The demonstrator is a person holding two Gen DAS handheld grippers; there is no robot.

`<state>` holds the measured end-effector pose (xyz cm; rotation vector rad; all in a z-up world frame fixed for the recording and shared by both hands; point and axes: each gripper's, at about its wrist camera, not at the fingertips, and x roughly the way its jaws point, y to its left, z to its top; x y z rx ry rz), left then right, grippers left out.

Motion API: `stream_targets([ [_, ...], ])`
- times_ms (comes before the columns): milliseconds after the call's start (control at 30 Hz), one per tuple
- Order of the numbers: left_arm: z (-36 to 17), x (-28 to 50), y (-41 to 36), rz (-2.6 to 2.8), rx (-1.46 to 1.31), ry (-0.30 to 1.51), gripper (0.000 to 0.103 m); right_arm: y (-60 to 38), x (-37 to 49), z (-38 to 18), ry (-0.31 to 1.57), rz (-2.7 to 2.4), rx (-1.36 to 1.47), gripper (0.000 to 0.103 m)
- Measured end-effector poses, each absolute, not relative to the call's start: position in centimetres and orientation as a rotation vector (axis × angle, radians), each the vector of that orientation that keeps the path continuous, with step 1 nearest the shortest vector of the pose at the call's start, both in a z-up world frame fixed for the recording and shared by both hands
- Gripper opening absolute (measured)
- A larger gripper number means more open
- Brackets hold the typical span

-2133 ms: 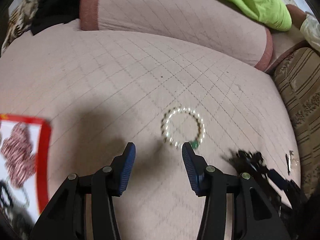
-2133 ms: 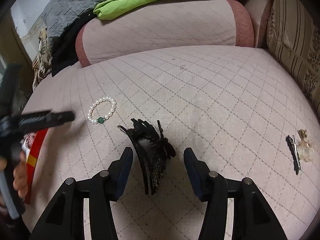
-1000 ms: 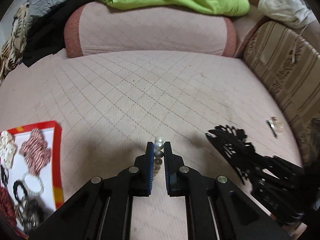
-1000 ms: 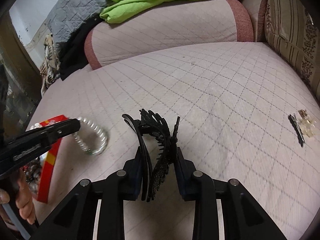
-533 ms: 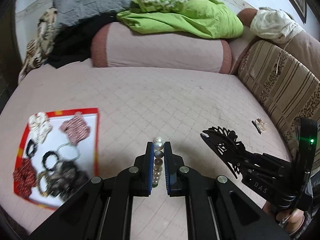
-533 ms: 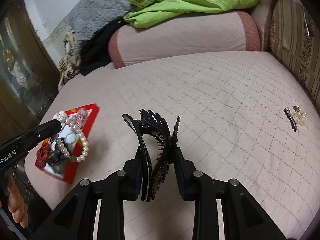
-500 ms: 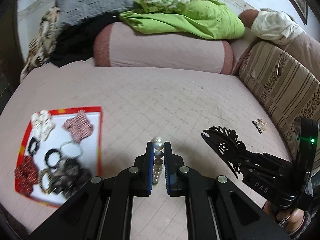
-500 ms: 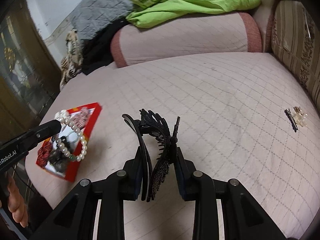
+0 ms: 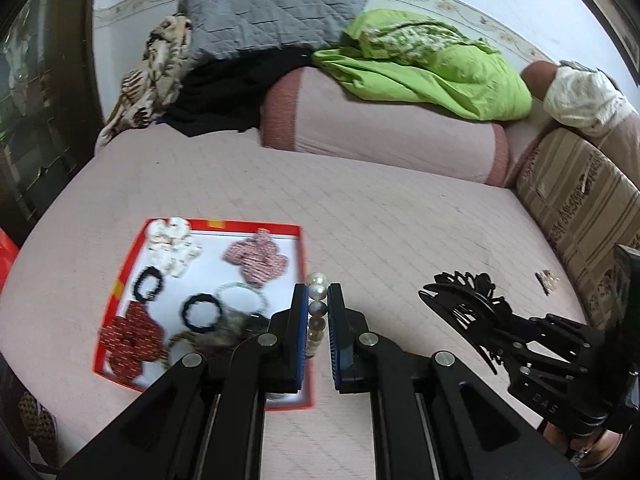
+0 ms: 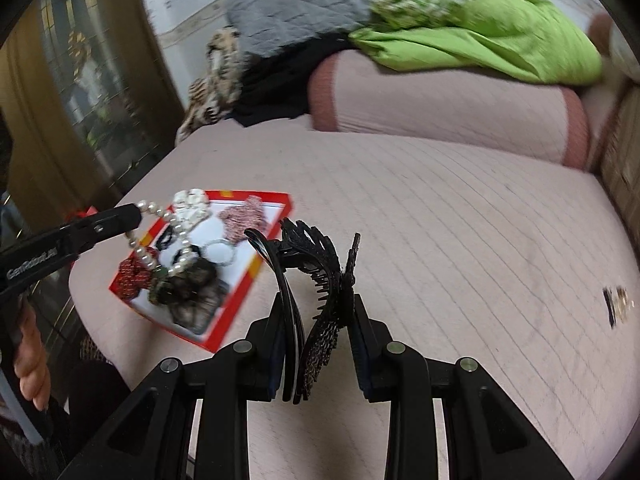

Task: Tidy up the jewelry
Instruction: 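Carry the claw clip and pearl bracelet into the red box and open both grippers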

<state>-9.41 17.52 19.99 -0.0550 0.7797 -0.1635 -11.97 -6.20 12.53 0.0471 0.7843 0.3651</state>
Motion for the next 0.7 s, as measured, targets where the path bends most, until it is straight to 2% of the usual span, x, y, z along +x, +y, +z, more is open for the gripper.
stream_targets([
  [300,19.9,-5.6,23.4,-0.097,-0.052,0.798,0.009,0.2,-8.8,12.7,0.806,0.438,0.008,0.031],
  [700,14.8,2.3,28.4,-0.074,-0.112,0.902,0.009,7.8,-2.3,8.7,0.914,0.49,0.01,0.031],
])
